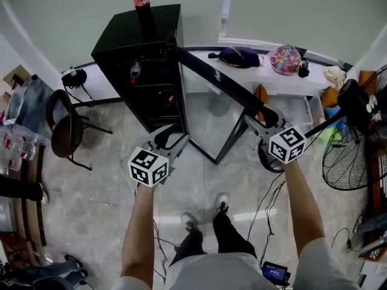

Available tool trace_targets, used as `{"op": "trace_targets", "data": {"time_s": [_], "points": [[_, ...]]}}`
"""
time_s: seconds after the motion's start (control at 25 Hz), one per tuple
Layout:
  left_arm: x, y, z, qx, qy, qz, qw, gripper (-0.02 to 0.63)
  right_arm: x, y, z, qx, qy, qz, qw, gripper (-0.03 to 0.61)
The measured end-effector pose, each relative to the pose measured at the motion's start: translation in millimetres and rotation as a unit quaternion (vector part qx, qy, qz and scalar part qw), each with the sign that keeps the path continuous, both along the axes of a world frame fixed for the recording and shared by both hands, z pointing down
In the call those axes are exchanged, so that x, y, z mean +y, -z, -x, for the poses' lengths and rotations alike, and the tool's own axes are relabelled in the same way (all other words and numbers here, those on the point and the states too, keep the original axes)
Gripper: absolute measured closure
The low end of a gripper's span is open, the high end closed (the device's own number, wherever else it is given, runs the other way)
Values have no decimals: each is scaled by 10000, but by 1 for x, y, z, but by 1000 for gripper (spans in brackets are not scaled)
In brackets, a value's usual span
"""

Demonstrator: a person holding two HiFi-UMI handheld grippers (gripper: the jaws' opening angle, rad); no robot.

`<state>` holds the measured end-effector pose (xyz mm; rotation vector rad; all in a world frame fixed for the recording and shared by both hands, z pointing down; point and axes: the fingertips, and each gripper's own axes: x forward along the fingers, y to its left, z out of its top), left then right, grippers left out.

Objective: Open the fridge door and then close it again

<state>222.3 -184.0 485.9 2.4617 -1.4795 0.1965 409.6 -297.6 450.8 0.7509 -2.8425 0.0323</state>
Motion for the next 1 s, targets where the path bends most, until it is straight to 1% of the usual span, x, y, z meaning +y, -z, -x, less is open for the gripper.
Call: {"op": "trace_targets", "data": {"time_s": [0.24, 0.36, 0.56, 0.72, 0.84, 1.0], "points": [[-23, 27, 4, -436, 460, -271, 9976, 426, -37, -1, -15, 28, 173, 11, 9998, 365], [-31, 37, 7, -496, 670, -332, 9960, 428, -55, -4, -21, 94, 272, 25, 9996, 362], [-41, 54, 23, -615, 1047, -355, 9920, 428, -91, -3, -26, 250, 382, 35, 9989, 360], [-44, 57, 33, -704, 1318, -283, 9884, 430, -123, -5, -31, 308, 250, 117, 9991, 359], [-44, 59, 42, -723, 1549, -255, 9850, 430, -144, -5, -30, 244, 139, 193, 9994, 359], [-45, 63, 50, -762, 1712, -257, 9819, 430, -162, -5, -30, 249, 167, 216, 9993, 359]]}}
